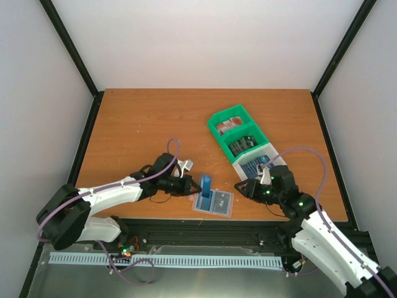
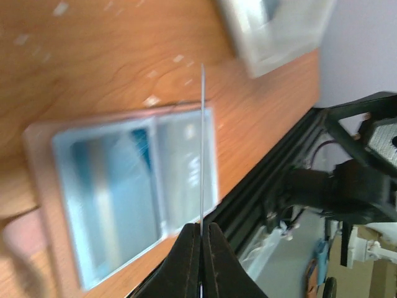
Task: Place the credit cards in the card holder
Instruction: Pick up the credit card from the storage box, then insert the credit card into the card holder.
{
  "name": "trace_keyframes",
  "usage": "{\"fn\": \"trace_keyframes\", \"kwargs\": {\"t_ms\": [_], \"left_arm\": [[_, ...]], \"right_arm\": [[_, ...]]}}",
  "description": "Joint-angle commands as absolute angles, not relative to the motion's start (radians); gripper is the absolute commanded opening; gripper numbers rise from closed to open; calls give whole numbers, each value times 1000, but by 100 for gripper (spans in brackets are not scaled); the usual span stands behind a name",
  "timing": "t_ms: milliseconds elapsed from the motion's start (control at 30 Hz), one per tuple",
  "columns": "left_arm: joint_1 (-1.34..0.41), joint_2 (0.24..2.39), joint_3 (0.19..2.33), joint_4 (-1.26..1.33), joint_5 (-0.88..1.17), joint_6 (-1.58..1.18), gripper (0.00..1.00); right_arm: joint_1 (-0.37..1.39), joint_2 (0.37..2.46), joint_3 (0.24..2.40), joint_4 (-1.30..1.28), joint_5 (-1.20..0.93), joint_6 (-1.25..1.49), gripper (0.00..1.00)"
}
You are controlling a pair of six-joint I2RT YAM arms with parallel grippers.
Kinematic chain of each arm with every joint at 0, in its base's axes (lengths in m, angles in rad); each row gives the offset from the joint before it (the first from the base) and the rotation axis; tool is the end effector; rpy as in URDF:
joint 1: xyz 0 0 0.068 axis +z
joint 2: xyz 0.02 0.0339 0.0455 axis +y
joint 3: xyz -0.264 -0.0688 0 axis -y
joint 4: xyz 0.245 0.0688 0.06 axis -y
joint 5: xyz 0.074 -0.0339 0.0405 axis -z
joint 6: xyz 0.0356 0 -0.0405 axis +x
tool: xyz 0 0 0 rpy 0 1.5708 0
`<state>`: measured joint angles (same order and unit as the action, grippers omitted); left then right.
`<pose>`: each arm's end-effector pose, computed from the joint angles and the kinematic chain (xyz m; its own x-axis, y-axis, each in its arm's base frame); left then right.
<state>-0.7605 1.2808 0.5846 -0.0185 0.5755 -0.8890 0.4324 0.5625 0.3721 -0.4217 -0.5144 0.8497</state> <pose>0.1673 -0.1860 0.1873 -0.9794 0.0328 -0.1990 0.1834 0.5552 -0.8112 0.1148 0.0723 0.2065 -0.8931 0.3080 -0.3280 -0.0904 0.5913 0.8014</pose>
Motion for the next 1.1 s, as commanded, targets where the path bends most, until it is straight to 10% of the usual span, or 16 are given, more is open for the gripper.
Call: {"fn": "trace_keyframes", "kwargs": {"t_ms": [0,333,1067], "left_arm": [[-768,1286,521,7,571,-873,1],[-788,1380,416,253,665,-941,1],[-802,1525,352,524,714,-981,1]], "right_arm": [[589,674,447,-599,-215,791,43],[1032,1141,606,-675,226,912,49],[1054,1326,582,-526,137,896,50]]}}
